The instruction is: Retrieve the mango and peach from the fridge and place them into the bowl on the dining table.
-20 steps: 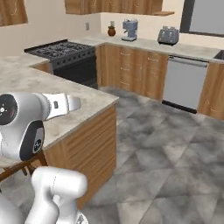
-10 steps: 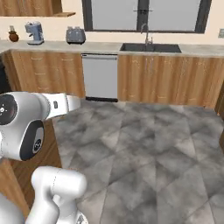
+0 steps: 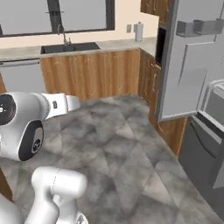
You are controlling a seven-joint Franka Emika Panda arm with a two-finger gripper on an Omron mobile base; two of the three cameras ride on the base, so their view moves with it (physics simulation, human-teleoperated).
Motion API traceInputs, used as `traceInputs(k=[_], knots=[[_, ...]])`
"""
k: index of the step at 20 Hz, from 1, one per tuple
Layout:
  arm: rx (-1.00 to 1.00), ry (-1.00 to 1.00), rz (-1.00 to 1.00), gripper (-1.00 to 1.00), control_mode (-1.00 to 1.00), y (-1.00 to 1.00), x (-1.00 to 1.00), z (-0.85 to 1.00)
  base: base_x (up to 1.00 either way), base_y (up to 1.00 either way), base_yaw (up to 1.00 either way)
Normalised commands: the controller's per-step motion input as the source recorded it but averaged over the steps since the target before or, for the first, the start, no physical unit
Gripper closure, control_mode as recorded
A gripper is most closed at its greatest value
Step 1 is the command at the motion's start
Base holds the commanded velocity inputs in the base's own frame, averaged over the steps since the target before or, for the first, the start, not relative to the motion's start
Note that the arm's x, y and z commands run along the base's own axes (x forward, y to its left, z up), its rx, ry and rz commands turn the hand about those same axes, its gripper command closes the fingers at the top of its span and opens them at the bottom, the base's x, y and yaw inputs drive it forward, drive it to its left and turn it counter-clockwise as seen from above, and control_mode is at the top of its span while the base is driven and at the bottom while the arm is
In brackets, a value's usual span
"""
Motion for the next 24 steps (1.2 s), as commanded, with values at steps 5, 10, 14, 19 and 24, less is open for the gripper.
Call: traceInputs(k=[5,10,14,19,24], knots=[[0.00,0.00,0.00,-1.00,1.00,0.00,0.00,0.00,0.49,-0.36,-0.65],[0.00,0.00,0.00,-1.00,1.00,0.00,0.00,0.00,0.67,-0.08,-0.63],[0.00,0.00,0.00,-1.00,1.00,0.00,0.00,0.00,0.89,0.05,-0.62],[0.00,0.00,0.00,-1.00,1.00,0.00,0.00,0.00,0.74,0.49,-0.56],[0.00,0.00,0.00,-1.00,1.00,0.00,0.00,0.00,0.35,0.39,-0.51]])
